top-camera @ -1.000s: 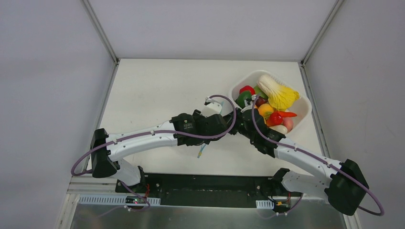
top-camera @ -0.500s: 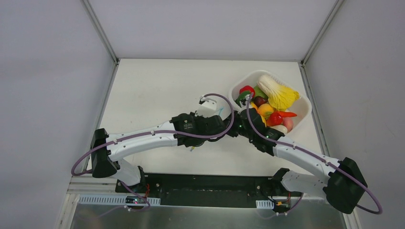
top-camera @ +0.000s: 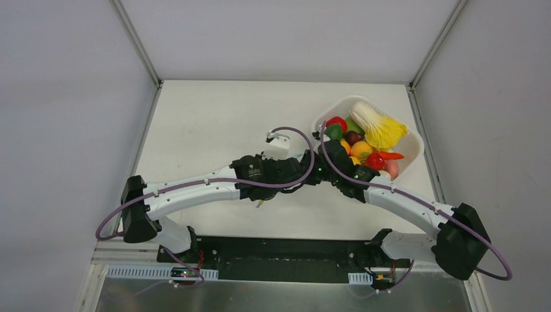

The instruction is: Place the food in the zip-top bag and seal the zipper

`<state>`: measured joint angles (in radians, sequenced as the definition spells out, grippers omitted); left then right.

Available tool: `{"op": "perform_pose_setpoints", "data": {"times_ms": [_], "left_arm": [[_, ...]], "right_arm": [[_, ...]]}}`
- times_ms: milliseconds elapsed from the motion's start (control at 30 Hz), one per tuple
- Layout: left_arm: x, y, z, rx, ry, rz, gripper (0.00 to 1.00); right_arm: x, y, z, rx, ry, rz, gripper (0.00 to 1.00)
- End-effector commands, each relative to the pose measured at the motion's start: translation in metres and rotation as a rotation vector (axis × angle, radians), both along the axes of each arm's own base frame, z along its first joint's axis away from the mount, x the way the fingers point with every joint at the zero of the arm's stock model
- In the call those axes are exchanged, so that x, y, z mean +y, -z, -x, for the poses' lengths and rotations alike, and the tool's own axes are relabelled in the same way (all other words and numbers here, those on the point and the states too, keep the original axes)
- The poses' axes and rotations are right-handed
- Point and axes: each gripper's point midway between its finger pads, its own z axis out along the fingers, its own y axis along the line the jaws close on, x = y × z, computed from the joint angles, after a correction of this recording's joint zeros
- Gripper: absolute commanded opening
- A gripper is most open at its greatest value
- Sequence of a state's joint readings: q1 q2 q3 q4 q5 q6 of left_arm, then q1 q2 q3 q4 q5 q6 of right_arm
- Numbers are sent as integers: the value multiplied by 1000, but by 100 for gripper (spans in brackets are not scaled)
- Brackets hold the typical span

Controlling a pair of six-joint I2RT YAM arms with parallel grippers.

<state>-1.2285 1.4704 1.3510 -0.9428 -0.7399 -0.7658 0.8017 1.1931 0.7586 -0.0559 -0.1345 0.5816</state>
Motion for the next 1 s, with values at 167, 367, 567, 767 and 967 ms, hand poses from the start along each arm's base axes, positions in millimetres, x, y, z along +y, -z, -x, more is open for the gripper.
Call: {"op": "perform_pose_setpoints", "data": {"times_ms": [167, 367, 567, 767, 967], "left_arm": [[3, 0, -4, 17, 6, 55, 18], [6, 5, -5, 39, 0, 57, 18], [5, 10, -5, 43, -24, 99, 0], [30, 4, -11, -27, -170, 181, 0], [53, 0, -13, -92, -273, 249, 0]], "right_arm": [[15, -26, 7, -44, -92, -103, 0], [15, -22, 7, -75, -133, -64, 0], [1, -1, 2, -62, -94, 14, 0], [-15, 12, -9, 15, 82, 23, 2], [-15, 16, -5, 43, 93, 1, 4]]}}
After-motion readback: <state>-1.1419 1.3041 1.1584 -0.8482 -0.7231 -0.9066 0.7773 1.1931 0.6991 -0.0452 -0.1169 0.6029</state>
